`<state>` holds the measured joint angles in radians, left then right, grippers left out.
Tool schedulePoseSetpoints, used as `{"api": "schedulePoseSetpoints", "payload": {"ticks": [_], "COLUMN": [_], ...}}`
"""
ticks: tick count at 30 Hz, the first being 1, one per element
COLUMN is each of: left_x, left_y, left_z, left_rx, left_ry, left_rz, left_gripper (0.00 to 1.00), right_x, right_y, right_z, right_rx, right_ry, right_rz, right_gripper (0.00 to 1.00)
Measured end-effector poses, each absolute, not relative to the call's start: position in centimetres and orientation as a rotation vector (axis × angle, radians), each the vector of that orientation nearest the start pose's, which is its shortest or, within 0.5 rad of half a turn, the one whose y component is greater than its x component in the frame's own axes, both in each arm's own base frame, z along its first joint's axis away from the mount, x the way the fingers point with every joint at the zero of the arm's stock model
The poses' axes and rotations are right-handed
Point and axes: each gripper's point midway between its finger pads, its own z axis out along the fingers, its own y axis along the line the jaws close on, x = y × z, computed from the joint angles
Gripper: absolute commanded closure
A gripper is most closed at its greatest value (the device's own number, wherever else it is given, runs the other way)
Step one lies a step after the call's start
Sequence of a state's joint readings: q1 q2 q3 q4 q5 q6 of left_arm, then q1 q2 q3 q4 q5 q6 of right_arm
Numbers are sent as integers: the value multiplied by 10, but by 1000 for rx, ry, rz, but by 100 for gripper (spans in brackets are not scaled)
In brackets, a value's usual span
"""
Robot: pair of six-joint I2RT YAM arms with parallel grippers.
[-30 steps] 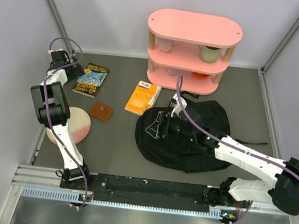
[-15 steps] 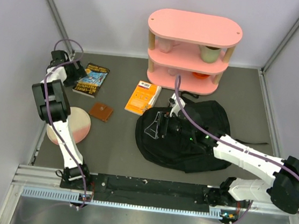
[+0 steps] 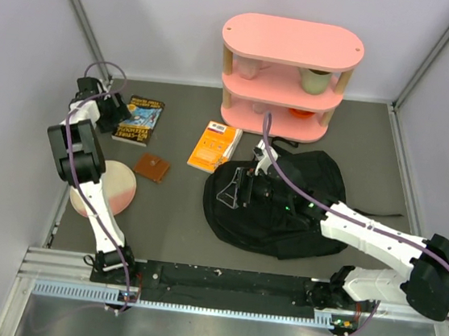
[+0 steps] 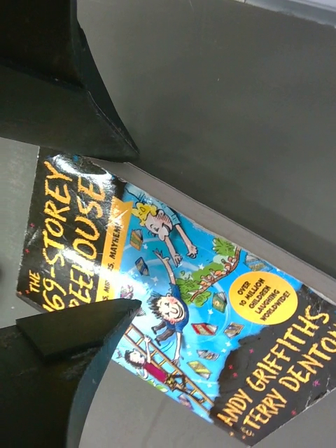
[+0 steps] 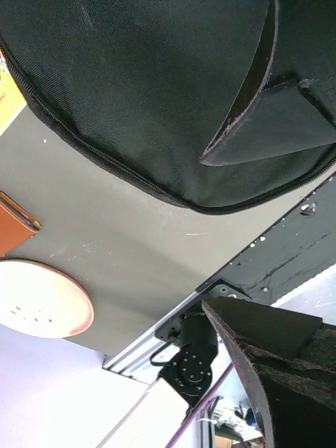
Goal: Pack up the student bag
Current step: Pick up the book from the center of the board.
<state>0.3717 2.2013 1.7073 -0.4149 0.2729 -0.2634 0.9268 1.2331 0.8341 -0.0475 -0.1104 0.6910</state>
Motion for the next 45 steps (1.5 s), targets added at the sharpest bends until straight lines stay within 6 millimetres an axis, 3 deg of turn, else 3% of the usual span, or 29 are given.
{"api": "schedulePoseSetpoints", "payload": {"ticks": [5, 12, 24, 28, 31, 33, 43, 45], "left_x": [519, 509, 515, 516, 518, 518, 521, 521], "left_y": [134, 119, 100, 96, 91, 89, 83, 82], "left_z": [52, 47, 83, 87, 90, 91, 94, 92], "left_rx": [-632, -613, -578, -572, -572, -566, -562, -565], "left_ry": [2376, 2386, 2291, 2277, 2266, 2258, 2235, 2237], "left_rz": [-337, -407, -535, -574, -615, -631, -689, -697], "left_gripper": [30, 38, 43, 46, 51, 61, 62, 72], "right_x": [197, 197, 197, 197, 196, 196, 196, 196], "right_y": [339, 339, 339, 340, 340, 340, 340, 341], "right_z": [188, 188, 188, 187, 186, 186, 186, 185], "right_rx": [-335, -335, -328, -329, -330, -330, -331, -331], "right_ry": [2180, 2179, 2183, 2187, 2193, 2193, 2195, 2197], "right_rz": [1091, 1092, 1095, 1099, 1099, 1101, 1103, 1102], "right_gripper": [25, 25, 25, 25, 25, 25, 25, 25]}}
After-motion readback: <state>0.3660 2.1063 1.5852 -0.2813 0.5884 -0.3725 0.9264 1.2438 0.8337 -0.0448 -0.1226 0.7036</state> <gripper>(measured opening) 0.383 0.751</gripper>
